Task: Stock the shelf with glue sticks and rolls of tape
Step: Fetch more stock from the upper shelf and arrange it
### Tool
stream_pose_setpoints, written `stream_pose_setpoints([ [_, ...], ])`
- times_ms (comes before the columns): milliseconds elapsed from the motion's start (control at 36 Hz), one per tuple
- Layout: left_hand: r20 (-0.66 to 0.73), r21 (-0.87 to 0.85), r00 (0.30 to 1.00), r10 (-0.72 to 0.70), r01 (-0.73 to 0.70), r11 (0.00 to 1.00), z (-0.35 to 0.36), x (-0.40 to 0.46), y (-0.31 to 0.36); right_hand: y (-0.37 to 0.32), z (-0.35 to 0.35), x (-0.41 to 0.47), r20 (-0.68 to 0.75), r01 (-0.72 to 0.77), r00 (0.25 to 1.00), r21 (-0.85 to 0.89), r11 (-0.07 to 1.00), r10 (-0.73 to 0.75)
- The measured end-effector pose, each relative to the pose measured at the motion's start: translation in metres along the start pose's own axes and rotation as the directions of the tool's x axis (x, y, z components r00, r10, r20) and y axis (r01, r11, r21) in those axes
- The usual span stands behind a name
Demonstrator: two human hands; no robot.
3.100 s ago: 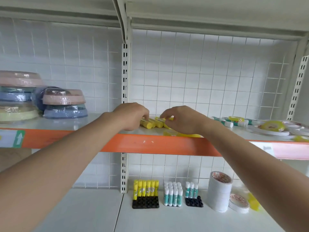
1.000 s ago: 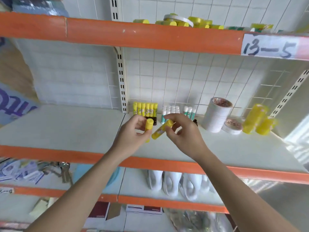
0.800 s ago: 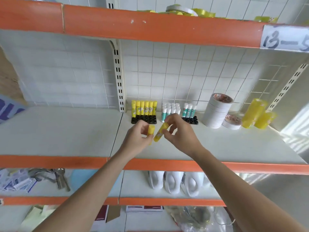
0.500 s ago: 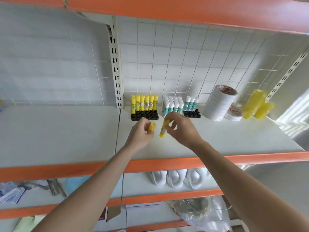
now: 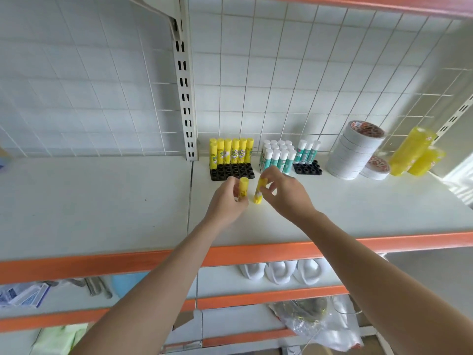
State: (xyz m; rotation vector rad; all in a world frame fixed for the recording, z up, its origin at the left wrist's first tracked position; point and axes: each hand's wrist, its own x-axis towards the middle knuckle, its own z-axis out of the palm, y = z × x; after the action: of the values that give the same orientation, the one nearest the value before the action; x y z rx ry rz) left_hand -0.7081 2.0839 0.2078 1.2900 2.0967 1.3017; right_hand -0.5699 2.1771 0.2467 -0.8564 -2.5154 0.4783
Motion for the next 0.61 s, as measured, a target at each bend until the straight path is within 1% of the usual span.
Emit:
stream_pose_setpoints([
  [83,0.023,0.017,1.0,-0.016,0.016,1.0,-0.001,0.0,-0.002,0.0,0.0,0.001,0.018,0.006,1.0,-0.005,1.0,-0.006],
  [250,0.073,0.036,0.997,-0.002,-0.001,0.999,0.0,-0.001,-0.005,-0.002,0.0,0.004,0.014,0.024,1.0,-0.022,0.999,-0.023],
  [389,0.095,0.065,0.995,0.011,-0.018,0.998,-0.003,-0.002,-0.008,-0.004,0.001,0.009,-0.01,0.044,0.999,-0.033,0.999,-0.044],
  [417,0.095,0.097,0.995,0.031,-0.04,0.994,-0.004,-0.002,-0.011,-0.005,0.0,0.011,-0.019,0.05,0.999,-0.027,0.998,-0.051],
  [472,0.101,0.222,0.991,0.086,-0.106,0.969,-0.008,-0.004,-0.015,-0.007,-0.001,0.017,-0.035,0.063,0.997,-0.003,0.998,-0.063],
  [528,0.111,0.345,0.984,0.142,-0.172,0.922,-0.013,-0.008,-0.022,-0.01,-0.001,0.024,-0.043,0.075,0.996,0.03,0.997,-0.074],
  [611,0.127,0.491,0.97,0.206,-0.242,0.837,-0.019,-0.015,-0.032,-0.017,0.001,0.037,-0.011,0.077,0.997,0.068,0.995,-0.076],
])
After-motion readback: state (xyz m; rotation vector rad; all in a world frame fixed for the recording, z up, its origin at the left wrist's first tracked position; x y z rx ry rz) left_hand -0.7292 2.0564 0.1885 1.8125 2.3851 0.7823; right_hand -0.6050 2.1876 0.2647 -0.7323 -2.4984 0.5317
